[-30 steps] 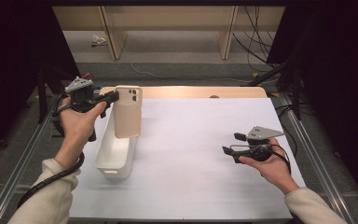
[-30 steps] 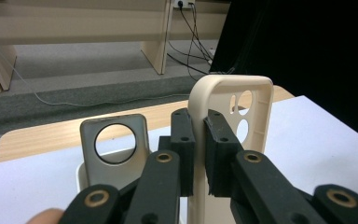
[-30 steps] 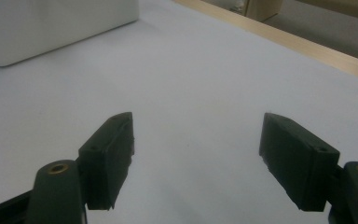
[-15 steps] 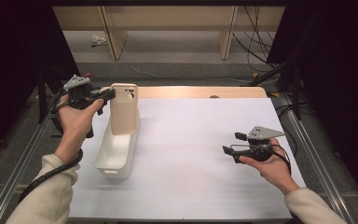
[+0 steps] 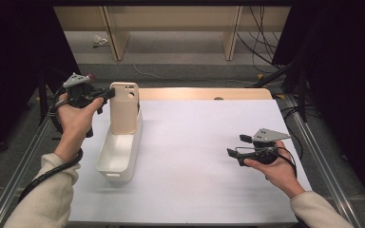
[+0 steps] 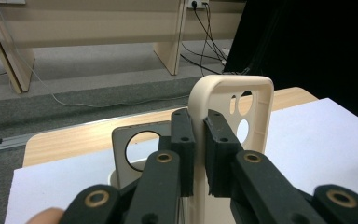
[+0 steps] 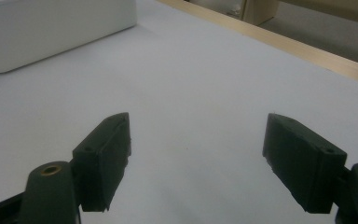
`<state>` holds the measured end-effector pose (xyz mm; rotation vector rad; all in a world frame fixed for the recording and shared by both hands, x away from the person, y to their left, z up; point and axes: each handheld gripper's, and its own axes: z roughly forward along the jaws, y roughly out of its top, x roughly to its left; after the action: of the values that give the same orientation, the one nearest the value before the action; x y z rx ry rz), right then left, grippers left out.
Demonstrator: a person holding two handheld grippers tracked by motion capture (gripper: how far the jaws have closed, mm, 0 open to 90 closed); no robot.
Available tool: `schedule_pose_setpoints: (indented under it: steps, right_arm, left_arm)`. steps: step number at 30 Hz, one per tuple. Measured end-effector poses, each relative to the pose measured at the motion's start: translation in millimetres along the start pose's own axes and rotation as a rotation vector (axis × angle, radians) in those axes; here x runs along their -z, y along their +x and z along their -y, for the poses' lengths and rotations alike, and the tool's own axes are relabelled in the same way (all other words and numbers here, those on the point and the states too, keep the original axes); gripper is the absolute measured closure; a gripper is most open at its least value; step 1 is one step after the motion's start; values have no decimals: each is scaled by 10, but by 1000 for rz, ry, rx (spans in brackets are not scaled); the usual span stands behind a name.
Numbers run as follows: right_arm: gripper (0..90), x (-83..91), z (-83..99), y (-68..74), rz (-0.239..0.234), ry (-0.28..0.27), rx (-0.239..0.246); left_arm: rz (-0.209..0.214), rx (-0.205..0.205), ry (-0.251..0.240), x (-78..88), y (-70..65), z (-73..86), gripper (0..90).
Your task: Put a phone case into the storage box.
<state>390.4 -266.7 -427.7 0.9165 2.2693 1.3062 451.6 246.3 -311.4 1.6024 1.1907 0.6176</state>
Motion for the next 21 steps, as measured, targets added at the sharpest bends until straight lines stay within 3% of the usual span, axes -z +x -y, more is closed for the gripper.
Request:
schedule_pose_setpoints:
  steps: [21]
  right_arm:
    - [204,5,2,-4,2,-19,-21]
  left_arm:
    - [-31,-12,6,-77,96,43,831]
